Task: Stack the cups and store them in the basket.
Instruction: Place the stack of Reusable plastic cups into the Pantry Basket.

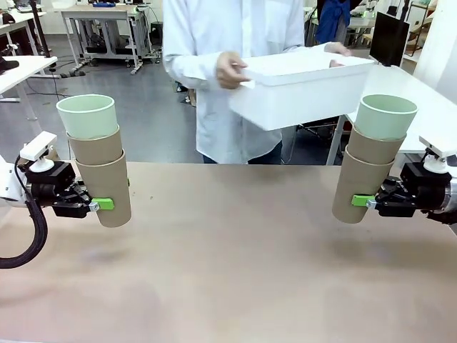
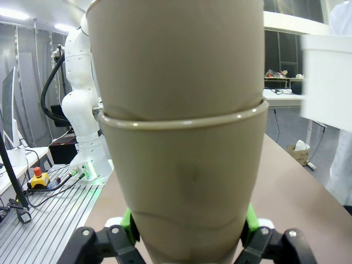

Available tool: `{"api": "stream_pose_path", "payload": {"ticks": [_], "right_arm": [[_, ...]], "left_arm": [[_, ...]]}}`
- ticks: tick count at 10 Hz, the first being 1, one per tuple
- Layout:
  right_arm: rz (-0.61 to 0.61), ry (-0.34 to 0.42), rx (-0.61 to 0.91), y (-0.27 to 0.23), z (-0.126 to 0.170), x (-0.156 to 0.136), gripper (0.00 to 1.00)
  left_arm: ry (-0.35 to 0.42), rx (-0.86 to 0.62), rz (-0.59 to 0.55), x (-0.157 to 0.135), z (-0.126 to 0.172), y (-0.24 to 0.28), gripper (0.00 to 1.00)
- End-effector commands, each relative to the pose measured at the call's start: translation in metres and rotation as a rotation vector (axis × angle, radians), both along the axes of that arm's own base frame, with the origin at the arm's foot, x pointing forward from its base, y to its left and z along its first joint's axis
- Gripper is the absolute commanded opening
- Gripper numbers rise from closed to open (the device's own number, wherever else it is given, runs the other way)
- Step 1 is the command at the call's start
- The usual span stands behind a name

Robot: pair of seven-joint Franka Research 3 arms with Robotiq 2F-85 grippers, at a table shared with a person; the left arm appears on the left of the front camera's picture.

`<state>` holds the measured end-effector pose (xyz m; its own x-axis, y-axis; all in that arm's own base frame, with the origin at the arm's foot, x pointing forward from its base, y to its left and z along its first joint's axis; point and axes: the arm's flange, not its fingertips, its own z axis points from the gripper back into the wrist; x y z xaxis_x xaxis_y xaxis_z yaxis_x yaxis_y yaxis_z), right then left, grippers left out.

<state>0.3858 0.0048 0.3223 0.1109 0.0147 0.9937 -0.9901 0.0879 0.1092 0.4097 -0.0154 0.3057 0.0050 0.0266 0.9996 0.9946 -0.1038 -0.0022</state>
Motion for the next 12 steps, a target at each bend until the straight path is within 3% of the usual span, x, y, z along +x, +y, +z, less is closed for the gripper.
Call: {"api": "stream_pose_path", "payload": {"ticks": [1, 12], "right_arm": [[0.005, -0.012, 0.006, -0.0001, 0.0047, 0.0031, 0.85], [0.005, -0.012, 0.006, -0.0001, 0.0047, 0.0031, 0.85]], "left_arm": [[0.001, -0.006, -0.006, -0.0002, 0.0047, -0.0003, 0.83], [0.001, -0.006, -0.006, -0.0002, 0.0047, -0.0003, 0.83]]}}
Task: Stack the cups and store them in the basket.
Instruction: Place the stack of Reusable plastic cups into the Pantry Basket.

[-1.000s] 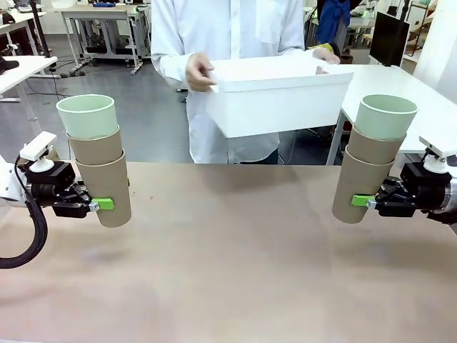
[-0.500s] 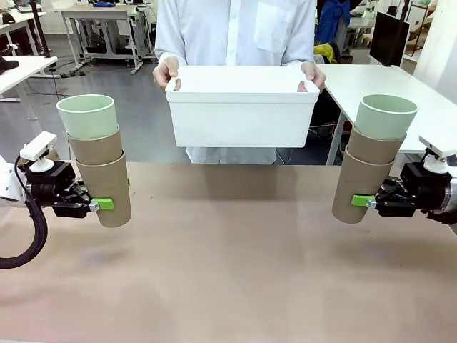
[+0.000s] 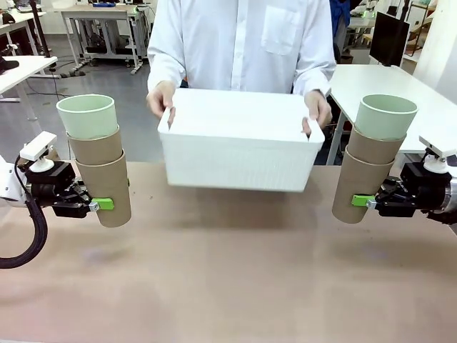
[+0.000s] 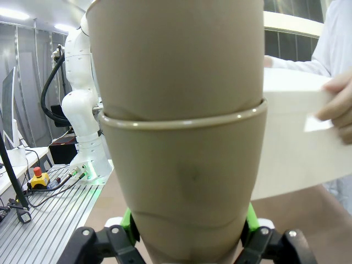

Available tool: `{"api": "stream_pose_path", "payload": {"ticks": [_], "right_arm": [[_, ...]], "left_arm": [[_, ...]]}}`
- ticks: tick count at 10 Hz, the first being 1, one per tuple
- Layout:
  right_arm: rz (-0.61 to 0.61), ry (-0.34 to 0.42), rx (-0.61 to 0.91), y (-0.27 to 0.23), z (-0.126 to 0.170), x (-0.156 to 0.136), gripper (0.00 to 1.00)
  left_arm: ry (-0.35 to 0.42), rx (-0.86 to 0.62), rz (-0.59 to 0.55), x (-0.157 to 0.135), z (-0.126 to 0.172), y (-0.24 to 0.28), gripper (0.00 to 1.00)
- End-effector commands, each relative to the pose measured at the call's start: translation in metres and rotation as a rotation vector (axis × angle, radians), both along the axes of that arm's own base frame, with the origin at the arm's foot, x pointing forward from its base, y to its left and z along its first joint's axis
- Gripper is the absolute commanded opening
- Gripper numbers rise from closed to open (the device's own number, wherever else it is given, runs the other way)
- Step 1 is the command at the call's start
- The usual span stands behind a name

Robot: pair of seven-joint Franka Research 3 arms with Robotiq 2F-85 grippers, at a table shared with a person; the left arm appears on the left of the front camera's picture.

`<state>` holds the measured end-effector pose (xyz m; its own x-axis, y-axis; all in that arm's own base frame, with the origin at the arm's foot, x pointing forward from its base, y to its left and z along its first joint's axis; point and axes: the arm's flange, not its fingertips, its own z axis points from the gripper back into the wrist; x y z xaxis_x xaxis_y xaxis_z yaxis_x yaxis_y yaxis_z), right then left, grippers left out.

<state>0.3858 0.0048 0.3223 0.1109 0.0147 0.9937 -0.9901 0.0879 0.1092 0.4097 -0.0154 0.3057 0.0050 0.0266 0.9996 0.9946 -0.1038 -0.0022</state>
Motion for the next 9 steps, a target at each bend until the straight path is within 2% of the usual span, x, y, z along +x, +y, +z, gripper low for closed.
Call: {"api": "stream_pose_path", "payload": {"ticks": [1, 9], "right_arm": [[0.005, -0.012, 0.006, -0.0001, 0.0047, 0.0031, 0.85], [0.005, -0.012, 0.006, -0.0001, 0.0047, 0.0031, 0.85]], "left_arm": [[0.001, -0.006, -0.006, -0.0002, 0.0047, -0.0003, 0.83], [0.001, -0.006, -0.006, -0.0002, 0.0047, -0.0003, 0.83]]}}
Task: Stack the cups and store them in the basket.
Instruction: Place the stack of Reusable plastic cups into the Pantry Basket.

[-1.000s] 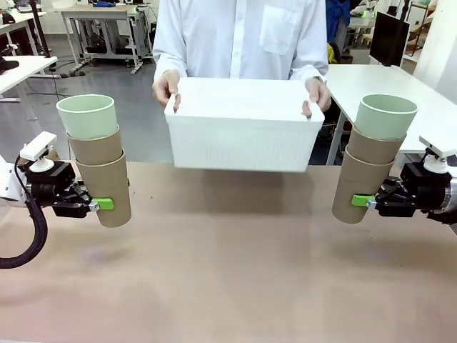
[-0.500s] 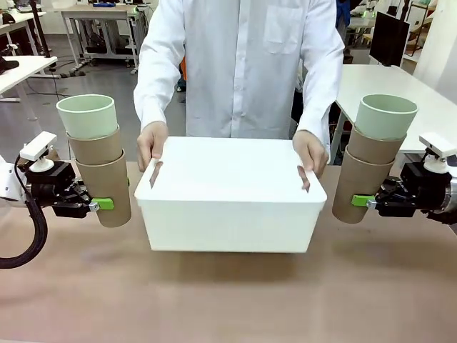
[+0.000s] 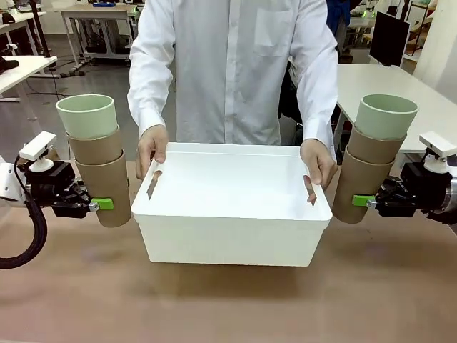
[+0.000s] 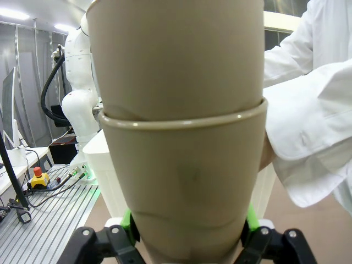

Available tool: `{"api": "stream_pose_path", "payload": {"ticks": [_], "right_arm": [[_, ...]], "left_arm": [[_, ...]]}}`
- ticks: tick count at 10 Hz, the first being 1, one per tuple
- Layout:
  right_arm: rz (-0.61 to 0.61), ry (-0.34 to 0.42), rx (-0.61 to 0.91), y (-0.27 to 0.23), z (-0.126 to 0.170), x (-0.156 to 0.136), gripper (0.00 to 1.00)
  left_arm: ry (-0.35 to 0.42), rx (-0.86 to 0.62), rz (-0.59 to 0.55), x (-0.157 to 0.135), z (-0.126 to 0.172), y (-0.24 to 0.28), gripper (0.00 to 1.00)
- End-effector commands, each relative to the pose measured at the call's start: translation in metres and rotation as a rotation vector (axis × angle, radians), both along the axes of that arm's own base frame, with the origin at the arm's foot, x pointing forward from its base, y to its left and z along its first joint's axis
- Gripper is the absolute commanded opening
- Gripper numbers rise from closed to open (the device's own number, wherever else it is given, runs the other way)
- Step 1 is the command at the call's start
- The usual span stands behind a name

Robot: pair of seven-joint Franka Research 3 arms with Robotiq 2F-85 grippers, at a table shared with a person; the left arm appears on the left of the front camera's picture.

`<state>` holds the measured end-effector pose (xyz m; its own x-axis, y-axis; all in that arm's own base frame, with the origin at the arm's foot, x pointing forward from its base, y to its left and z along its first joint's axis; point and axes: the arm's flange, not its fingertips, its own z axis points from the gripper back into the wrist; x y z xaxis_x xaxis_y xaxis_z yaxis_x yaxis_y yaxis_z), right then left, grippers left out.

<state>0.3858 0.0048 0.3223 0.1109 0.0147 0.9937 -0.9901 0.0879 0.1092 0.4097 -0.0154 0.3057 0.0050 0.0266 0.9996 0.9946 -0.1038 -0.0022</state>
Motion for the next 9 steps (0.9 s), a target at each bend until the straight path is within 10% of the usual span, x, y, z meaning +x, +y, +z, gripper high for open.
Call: {"api": "stream_pose_path", "payload": {"ticks": [1, 9], "right_arm": [[0.005, -0.012, 0.006, -0.0001, 0.0047, 0.0031, 0.85], [0.005, -0.012, 0.006, -0.0001, 0.0047, 0.0031, 0.85]], "left_arm": [[0.001, -0.006, -0.006, -0.0002, 0.0047, -0.0003, 0.83], [0.001, -0.006, -0.006, -0.0002, 0.0047, -0.0003, 0.83]]}}
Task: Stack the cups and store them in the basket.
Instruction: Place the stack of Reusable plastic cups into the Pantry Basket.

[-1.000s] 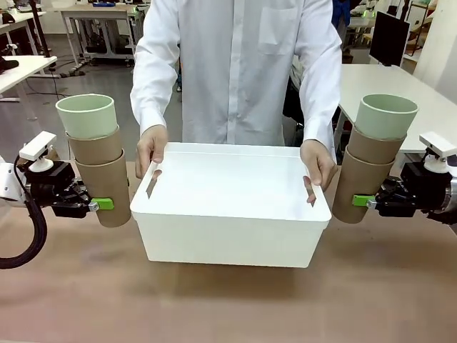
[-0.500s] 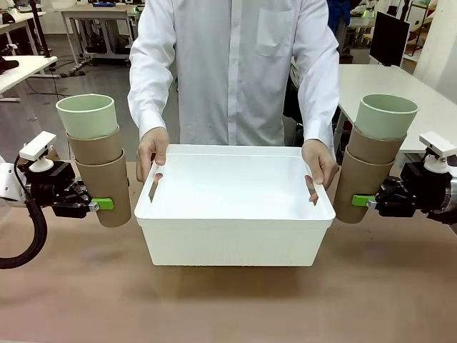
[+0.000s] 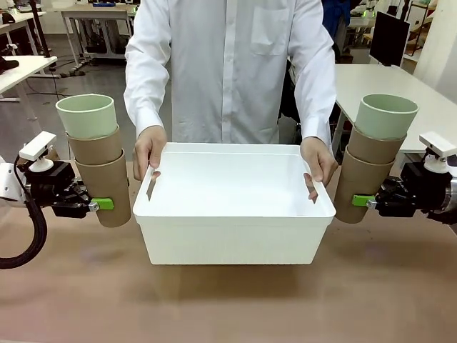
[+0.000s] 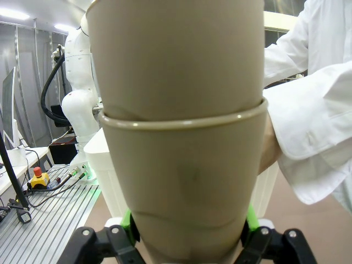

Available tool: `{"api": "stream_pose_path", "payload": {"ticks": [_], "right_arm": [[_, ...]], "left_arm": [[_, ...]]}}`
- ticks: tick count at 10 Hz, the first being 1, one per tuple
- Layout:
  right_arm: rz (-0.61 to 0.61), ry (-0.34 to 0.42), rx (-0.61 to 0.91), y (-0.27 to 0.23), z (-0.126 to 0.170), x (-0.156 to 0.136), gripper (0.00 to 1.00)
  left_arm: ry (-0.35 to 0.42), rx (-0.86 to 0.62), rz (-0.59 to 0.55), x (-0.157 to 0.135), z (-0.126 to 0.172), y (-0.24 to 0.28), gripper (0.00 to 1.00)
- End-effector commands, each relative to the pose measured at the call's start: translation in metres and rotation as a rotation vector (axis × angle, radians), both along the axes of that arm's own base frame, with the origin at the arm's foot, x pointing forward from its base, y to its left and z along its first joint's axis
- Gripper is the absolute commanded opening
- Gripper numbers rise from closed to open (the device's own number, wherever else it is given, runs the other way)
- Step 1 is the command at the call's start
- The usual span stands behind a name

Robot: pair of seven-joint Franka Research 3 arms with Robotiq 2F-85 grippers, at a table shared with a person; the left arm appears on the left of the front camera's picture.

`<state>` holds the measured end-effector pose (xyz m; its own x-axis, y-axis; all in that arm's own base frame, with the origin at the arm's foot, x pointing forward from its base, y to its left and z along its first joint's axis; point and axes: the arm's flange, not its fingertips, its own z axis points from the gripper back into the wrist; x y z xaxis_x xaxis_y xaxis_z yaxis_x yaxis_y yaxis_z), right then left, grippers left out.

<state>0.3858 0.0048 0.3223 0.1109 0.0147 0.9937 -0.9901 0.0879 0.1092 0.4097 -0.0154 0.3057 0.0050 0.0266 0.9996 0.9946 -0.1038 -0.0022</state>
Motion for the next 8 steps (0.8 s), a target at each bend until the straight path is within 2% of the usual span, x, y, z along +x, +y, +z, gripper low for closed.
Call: {"api": "stream_pose_path", "payload": {"ticks": [1, 8], "right_arm": [[0.005, -0.012, 0.006, -0.0001, 0.0047, 0.0031, 0.85], [0.005, -0.012, 0.006, -0.0001, 0.0047, 0.0031, 0.85]], "left_arm": [[0.001, -0.006, -0.006, -0.0002, 0.0047, -0.0003, 0.83], [0.001, -0.006, -0.006, -0.0002, 0.0047, -0.0003, 0.83]]}}
